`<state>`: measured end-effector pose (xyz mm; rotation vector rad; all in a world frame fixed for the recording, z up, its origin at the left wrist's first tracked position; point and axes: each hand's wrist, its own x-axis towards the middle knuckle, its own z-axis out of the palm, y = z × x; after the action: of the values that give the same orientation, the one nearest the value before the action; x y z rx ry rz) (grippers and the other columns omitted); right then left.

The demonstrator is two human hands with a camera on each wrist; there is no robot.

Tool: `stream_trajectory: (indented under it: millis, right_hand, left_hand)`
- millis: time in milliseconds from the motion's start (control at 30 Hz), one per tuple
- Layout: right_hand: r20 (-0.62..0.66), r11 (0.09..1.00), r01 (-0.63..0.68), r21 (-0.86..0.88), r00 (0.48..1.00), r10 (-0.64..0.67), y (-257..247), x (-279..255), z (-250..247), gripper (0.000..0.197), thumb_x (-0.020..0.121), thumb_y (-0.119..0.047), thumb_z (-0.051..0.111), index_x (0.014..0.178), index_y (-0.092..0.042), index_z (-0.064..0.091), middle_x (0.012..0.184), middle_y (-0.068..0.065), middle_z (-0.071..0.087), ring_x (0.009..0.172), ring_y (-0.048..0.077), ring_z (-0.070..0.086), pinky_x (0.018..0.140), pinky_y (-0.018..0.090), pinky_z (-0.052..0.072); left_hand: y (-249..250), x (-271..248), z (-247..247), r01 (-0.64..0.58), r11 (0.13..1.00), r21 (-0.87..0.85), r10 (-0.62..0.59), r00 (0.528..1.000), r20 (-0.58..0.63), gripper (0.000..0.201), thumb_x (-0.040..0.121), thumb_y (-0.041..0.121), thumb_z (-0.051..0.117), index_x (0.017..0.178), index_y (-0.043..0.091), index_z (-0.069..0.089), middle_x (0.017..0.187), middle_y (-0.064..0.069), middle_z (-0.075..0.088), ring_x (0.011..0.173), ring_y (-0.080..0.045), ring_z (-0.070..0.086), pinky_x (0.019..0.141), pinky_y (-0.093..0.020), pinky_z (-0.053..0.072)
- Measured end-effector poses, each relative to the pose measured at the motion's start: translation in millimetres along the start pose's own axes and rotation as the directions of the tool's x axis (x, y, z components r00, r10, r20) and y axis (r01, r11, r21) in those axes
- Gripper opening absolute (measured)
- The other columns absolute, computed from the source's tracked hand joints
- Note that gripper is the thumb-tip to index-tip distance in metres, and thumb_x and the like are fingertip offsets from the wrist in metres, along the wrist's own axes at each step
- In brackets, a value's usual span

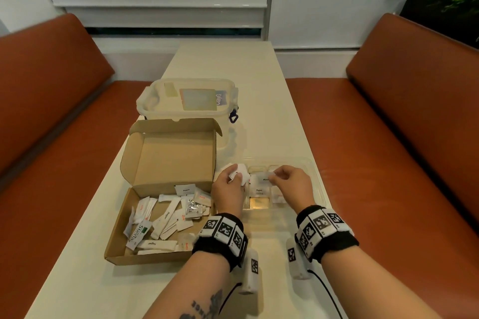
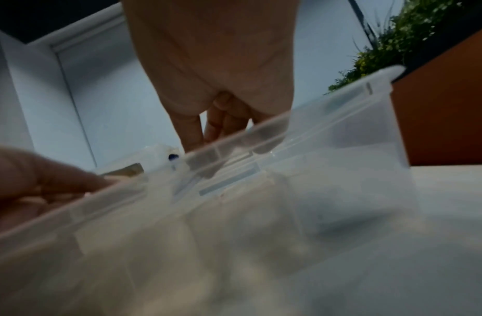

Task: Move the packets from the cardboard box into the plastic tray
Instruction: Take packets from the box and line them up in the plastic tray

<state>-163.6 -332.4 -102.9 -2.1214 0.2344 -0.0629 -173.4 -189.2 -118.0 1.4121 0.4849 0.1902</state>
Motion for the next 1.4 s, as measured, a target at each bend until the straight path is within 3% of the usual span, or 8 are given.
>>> stream_trajectory:
  millis: [100, 267, 433, 700, 933, 1067, 1300, 1400]
  right_hand:
    - [-0.014, 0.976, 0.010, -0.219, 1.000, -0.014, 5, -2, 10, 0.014, 0.078, -0.032, 0.074, 0.083, -0.018, 0.074, 0.103, 0.002, 0.063, 0.108, 0.022, 0.048, 0.093, 0.030, 0.041]
    - [-0.007, 0.917, 0.016, -0.400, 1.000, -0.020, 5, -2, 22, 0.022, 0.076, -0.042, 0.074, 0.084, -0.022, 0.076, 0.105, 0.001, 0.051, 0.110, 0.022, 0.036, 0.084, 0.023, 0.028]
    - [0.008, 0.848, 0.062, -0.526, 0.998, -0.068, 0, -1, 28, 0.017, 0.078, -0.037, 0.073, 0.084, -0.021, 0.074, 0.109, 0.001, 0.051, 0.112, 0.022, 0.037, 0.084, 0.030, 0.046]
    - [0.147, 0.716, 0.283, -0.639, 0.958, -0.247, -3, -1, 31, 0.016, 0.081, -0.025, 0.065, 0.096, -0.018, 0.065, 0.113, 0.003, 0.048, 0.107, 0.022, 0.039, 0.079, 0.029, 0.047]
    - [0.249, 0.614, 0.350, -0.708, 0.937, -0.246, -7, 5, 31, 0.018, 0.082, -0.030, 0.067, 0.098, -0.022, 0.066, 0.114, 0.002, 0.049, 0.109, 0.024, 0.039, 0.082, 0.032, 0.048]
    - [0.250, 0.611, 0.352, -0.709, 0.936, -0.249, -5, 8, 33, 0.020, 0.080, -0.032, 0.068, 0.097, -0.022, 0.066, 0.112, 0.002, 0.050, 0.108, 0.023, 0.040, 0.081, 0.030, 0.046]
    - [0.256, 0.626, 0.355, -0.694, 0.935, -0.246, -3, 12, 33, 0.020, 0.080, -0.033, 0.068, 0.097, -0.023, 0.065, 0.111, 0.001, 0.050, 0.108, 0.022, 0.040, 0.082, 0.030, 0.045]
    - [0.199, 0.732, 0.316, -0.604, 0.949, -0.245, -4, 11, 29, 0.019, 0.084, -0.035, 0.063, 0.094, -0.019, 0.067, 0.102, 0.000, 0.055, 0.103, 0.021, 0.043, 0.079, 0.030, 0.042]
  left_hand:
    - [0, 0, 0, -0.018, 1.000, 0.012, 0.018, 1.000, 0.001, 0.024, 0.091, 0.007, 0.057, 0.101, 0.027, 0.065, 0.115, -0.008, 0.064, 0.110, -0.024, 0.060, 0.098, -0.042, 0.049]
    - [-2, 1, 0, -0.037, 0.999, 0.040, 0.037, 0.999, -0.003, 0.025, 0.090, 0.007, 0.058, 0.110, 0.021, 0.066, 0.112, -0.007, 0.064, 0.109, -0.024, 0.060, 0.098, -0.041, 0.049]
    - [-3, 2, 1, -0.028, 0.998, 0.053, 0.027, 1.000, 0.004, 0.026, 0.091, 0.009, 0.058, 0.113, 0.019, 0.066, 0.102, 0.009, 0.062, 0.107, -0.021, 0.061, 0.097, -0.041, 0.050]
    - [-2, 1, 1, -0.024, 0.996, 0.084, 0.024, 1.000, 0.008, 0.027, 0.090, 0.009, 0.059, 0.114, 0.018, 0.067, 0.096, 0.013, 0.061, 0.102, -0.021, 0.062, 0.094, -0.041, 0.051]
    - [-2, 3, 1, -0.034, 0.994, 0.101, 0.033, 0.999, 0.016, 0.029, 0.090, 0.007, 0.059, 0.117, 0.016, 0.066, 0.088, 0.014, 0.060, 0.083, -0.015, 0.061, 0.085, -0.033, 0.054]
    - [-1, 2, 0, -0.036, 0.991, 0.129, 0.031, 0.999, 0.038, 0.029, 0.090, 0.007, 0.058, 0.117, 0.016, 0.066, 0.105, 0.004, 0.064, 0.100, -0.021, 0.062, 0.094, -0.039, 0.051]
    - [-4, 5, 1, -0.037, 0.992, 0.120, 0.030, 0.998, 0.058, 0.029, 0.090, 0.005, 0.058, 0.116, 0.016, 0.066, 0.107, 0.004, 0.062, 0.102, -0.021, 0.061, 0.095, -0.041, 0.050]
    - [-5, 4, 2, -0.038, 0.994, 0.102, 0.030, 0.996, 0.083, 0.031, 0.089, 0.002, 0.057, 0.113, 0.019, 0.066, 0.114, -0.003, 0.063, 0.107, -0.025, 0.060, 0.095, -0.044, 0.050]
